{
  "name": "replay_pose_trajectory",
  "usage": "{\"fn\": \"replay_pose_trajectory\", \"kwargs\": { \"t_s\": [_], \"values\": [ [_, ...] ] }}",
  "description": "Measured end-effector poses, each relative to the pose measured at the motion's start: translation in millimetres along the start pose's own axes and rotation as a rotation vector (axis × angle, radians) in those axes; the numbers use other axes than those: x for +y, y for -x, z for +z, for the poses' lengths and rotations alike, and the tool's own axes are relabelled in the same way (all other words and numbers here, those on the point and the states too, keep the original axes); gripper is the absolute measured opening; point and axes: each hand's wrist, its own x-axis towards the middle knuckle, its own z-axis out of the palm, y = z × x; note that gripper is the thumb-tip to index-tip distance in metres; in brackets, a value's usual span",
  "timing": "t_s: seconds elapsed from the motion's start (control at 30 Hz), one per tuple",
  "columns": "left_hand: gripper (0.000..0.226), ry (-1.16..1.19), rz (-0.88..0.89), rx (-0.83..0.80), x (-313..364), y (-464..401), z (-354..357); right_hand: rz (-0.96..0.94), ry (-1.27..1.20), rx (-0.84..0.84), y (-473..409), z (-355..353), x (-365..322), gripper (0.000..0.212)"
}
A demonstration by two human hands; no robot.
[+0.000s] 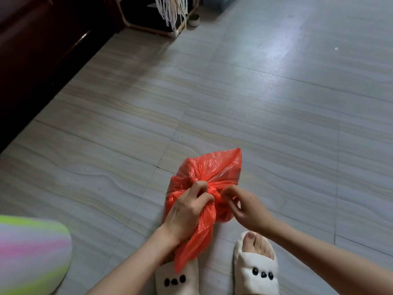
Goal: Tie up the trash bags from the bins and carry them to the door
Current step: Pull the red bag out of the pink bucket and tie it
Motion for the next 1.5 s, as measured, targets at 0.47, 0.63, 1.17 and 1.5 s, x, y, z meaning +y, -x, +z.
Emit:
{"fn": "replay_pose_trajectory", "kwargs": {
  "t_s": [0.47,0.63,1.17,1.5],
  "values": [
    [0.01,-0.153,0.157,0.309,-21,-6,-2,-0.043,0.067,-0.053,-32,5,-16,0.023],
    [0.01,-0.36,0.309,0.163,-39,-8,-10,-0.279,0.392,-0.114,-35,-9,-17,0.031],
    [0.017,-0.552,0.41,0.075,-85,-27,6,-0.546,0.643,-0.273,-49,-42,34,0.015],
    [0.073,-0.03,-0.344,-0.749,-7,-141,-108,0.344,0.178,-0.073,-50,-161,-47,0.018]
  ]
}}
